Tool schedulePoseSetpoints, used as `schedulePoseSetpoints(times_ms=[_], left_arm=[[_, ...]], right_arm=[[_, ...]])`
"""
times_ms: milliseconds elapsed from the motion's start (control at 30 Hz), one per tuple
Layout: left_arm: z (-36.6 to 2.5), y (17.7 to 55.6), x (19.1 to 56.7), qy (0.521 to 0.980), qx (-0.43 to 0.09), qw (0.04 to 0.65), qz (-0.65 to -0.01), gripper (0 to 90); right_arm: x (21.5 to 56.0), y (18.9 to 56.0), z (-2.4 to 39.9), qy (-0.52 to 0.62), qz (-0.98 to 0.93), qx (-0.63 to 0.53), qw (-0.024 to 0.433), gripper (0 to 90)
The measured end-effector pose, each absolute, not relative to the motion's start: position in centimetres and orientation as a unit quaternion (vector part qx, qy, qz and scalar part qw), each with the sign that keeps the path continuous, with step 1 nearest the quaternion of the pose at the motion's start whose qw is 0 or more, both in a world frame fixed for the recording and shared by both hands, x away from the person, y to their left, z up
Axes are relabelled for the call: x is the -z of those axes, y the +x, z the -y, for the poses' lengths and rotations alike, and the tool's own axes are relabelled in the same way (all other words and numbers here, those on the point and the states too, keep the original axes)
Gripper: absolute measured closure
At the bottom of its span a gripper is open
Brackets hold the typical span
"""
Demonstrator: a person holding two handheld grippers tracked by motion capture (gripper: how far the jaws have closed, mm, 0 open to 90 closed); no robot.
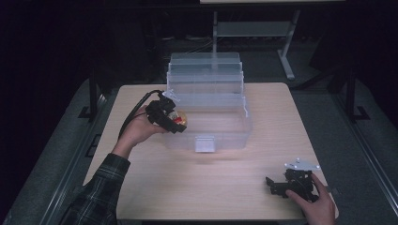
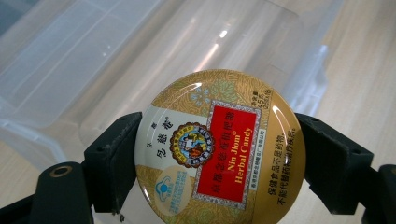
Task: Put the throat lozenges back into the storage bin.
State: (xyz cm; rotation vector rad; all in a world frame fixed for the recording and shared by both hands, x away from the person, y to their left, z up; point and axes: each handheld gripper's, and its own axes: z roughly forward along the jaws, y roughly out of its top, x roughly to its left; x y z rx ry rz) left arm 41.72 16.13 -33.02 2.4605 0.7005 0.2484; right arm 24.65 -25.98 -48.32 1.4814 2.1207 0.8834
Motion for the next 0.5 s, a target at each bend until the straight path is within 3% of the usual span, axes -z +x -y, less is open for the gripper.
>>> schedulePoseSetpoints(times_ms=[500], left_arm=[[-17.9, 43.5, 34.2, 0.908, -0.101, 0.279, -0.296, 19.6]], right_arm=[[48.3, 24.7, 26.0, 0.531, -0.760, -0.316, 0.203, 0.0]])
